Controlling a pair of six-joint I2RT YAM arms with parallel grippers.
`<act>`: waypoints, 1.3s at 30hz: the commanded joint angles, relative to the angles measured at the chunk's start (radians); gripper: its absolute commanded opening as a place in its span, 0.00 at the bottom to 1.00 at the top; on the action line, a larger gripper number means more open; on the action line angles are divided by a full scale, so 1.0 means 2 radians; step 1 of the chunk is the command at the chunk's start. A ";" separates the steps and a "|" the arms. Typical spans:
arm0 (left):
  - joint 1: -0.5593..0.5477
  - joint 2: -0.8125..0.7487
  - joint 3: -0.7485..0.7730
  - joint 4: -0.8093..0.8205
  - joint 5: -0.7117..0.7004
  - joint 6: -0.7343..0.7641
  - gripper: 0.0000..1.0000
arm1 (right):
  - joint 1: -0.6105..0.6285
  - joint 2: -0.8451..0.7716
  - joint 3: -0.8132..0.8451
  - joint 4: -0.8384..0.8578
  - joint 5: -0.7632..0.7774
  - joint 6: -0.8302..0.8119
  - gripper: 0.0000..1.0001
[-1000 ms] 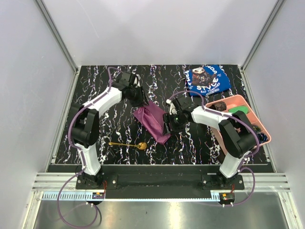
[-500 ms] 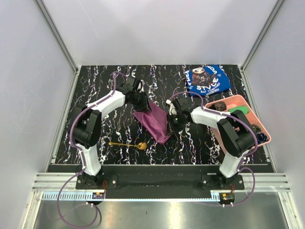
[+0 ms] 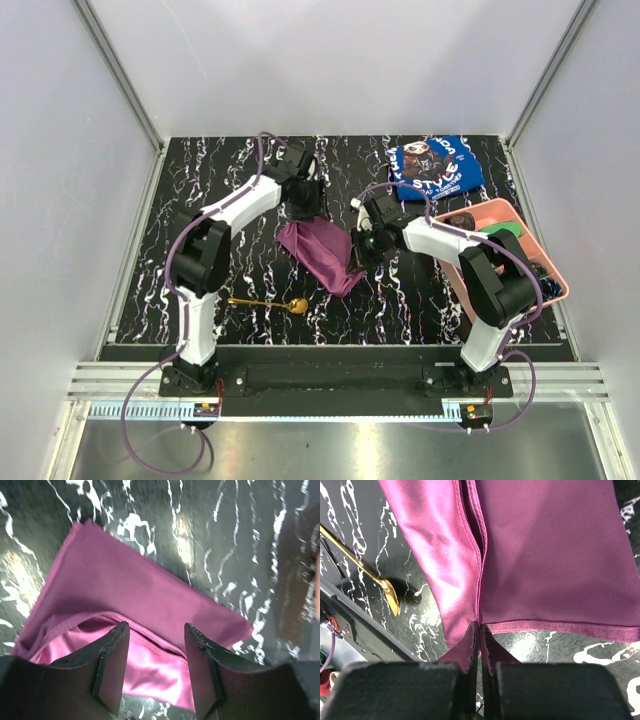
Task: Fold the napkin into a case and place the utensils inside
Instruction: Fold the upper triangle-folded napkin at the center of the board.
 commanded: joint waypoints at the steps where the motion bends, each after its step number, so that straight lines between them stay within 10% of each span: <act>1: -0.005 0.011 0.046 -0.056 -0.089 0.040 0.51 | -0.005 0.006 0.025 0.003 0.007 -0.009 0.00; 13: 0.005 -0.020 -0.001 -0.019 -0.032 0.001 0.20 | -0.013 0.030 0.021 0.007 0.047 -0.025 0.01; 27: 0.047 -0.102 -0.108 0.055 0.033 -0.035 0.21 | -0.013 -0.028 0.038 -0.033 0.054 -0.018 0.47; 39: 0.054 -0.027 -0.090 0.112 0.095 -0.071 0.21 | -0.013 -0.013 0.005 0.052 -0.032 0.030 0.27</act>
